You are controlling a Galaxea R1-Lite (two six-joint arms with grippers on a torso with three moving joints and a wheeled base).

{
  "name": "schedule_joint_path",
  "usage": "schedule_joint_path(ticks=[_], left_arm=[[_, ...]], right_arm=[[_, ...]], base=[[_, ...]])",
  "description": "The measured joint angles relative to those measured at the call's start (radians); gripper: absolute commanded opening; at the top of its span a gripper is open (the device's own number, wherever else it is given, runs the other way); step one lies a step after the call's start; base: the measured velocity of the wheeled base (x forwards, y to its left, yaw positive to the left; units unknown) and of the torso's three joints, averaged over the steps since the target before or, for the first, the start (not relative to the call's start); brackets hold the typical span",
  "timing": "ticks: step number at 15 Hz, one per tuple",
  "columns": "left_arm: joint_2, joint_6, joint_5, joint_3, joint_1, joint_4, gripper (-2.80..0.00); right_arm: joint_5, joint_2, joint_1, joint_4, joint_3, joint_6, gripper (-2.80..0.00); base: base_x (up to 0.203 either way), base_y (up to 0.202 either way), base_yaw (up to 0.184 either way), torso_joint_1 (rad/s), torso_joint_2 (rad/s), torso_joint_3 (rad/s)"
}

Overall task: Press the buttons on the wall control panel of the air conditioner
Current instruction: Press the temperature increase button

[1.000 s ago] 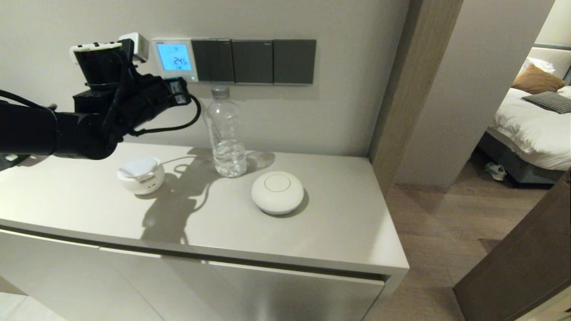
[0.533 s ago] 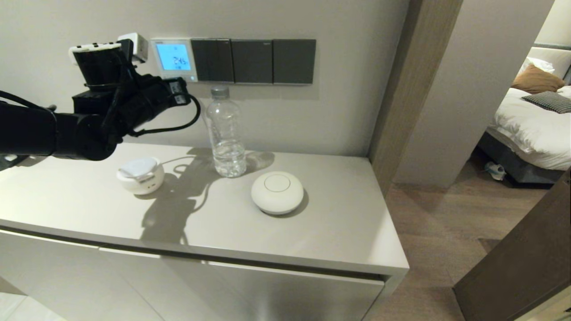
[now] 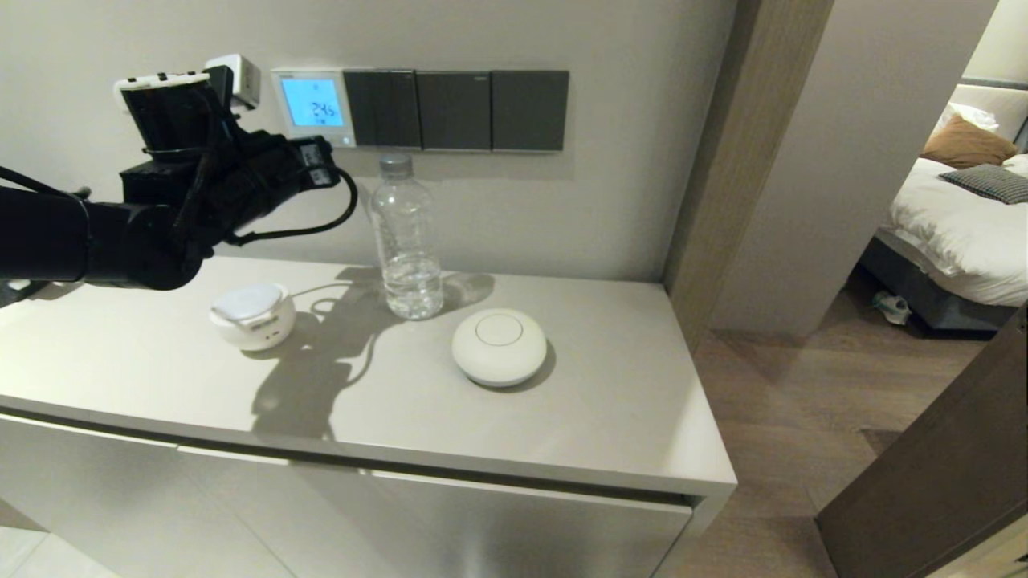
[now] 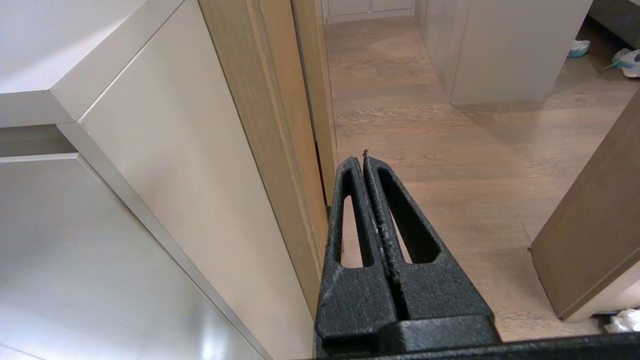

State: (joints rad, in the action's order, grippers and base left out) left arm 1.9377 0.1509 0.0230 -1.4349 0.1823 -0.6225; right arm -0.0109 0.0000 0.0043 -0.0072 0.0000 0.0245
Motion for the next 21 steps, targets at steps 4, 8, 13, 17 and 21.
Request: schedule_joint_path(ticks=[4, 8, 13, 17, 21], left_arm=[[0.014, 0.0, -0.002, -0.013, 0.0, 0.001, -2.8], [0.026, 0.0, -0.003, -0.017, 0.0, 0.002, -2.8], [0.024, 0.0, -0.002, -0.014, 0.0, 0.001, -2.8], [0.003, 0.0, -0.004, 0.0, 0.001, -0.012, -2.8], [-0.022, -0.001, -0.005, 0.011, 0.001, -0.017, -2.8]], right_arm=[[0.0, 0.0, 0.0, 0.0, 0.0, 0.0, -2.8], [0.0, 0.0, 0.0, 0.0, 0.0, 0.0, -2.8], [0.0, 0.0, 0.0, 0.0, 0.0, 0.0, -2.8], [0.0, 0.0, 0.0, 0.0, 0.0, 0.0, -2.8], [0.0, 0.0, 0.0, 0.0, 0.0, 0.0, -2.8]], base=[[0.0, 0.0, 0.0, 0.0, 0.0, 0.0], [0.0, 0.0, 0.0, 0.0, 0.0, 0.0], [0.0, 0.0, 0.0, 0.0, 0.0, 0.0], [0.0, 0.0, 0.0, 0.0, 0.0, 0.0], [0.0, 0.0, 0.0, 0.0, 0.0, 0.0]])
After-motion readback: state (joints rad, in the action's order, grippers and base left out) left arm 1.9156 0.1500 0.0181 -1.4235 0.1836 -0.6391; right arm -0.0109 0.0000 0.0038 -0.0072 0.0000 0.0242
